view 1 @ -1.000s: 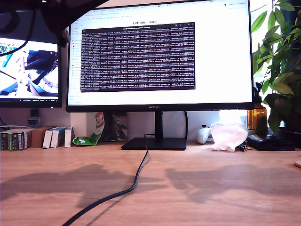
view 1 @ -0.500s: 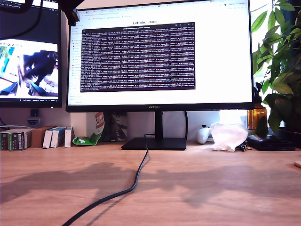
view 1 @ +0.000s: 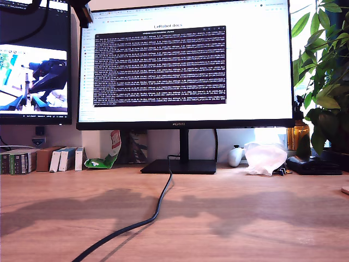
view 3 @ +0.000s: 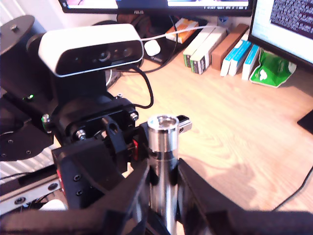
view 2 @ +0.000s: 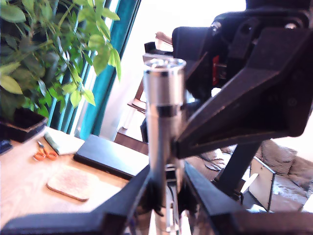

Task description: Pick the metallic laser pointer with your right arm, pass it to your left arm, then place it down to the left side of the table

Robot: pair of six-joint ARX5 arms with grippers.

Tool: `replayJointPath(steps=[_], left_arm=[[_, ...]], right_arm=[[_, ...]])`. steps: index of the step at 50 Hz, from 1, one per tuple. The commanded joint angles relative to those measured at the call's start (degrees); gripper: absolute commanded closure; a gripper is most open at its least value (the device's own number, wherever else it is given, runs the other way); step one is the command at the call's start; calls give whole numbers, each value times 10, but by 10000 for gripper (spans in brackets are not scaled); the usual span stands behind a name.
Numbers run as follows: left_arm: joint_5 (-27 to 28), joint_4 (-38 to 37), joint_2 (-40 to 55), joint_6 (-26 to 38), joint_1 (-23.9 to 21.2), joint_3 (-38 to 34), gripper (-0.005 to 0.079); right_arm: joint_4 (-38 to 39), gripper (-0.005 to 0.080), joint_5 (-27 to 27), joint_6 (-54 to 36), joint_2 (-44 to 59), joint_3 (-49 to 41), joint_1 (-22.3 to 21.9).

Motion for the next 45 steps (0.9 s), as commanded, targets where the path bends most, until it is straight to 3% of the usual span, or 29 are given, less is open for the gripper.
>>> replayJointPath(steps=[1, 12, 23, 39, 45], left_arm=[[-8, -2, 7, 12, 1, 0, 764], [-18, -2, 7, 26, 1, 0, 764], [-40, -15, 7, 60, 20, 0, 764], [-45, -106, 7, 130, 99, 0, 764], [-48, -142, 7, 144, 133, 0, 764]], right_arm=[[23, 656, -9, 1, -11, 5, 8], [21, 514, -9, -17, -11, 5, 7], [12, 514, -8, -38, -16, 6, 0], [-28, 527, 3, -49, -42, 6, -57], [-63, 629, 35, -49, -46, 6, -84]])
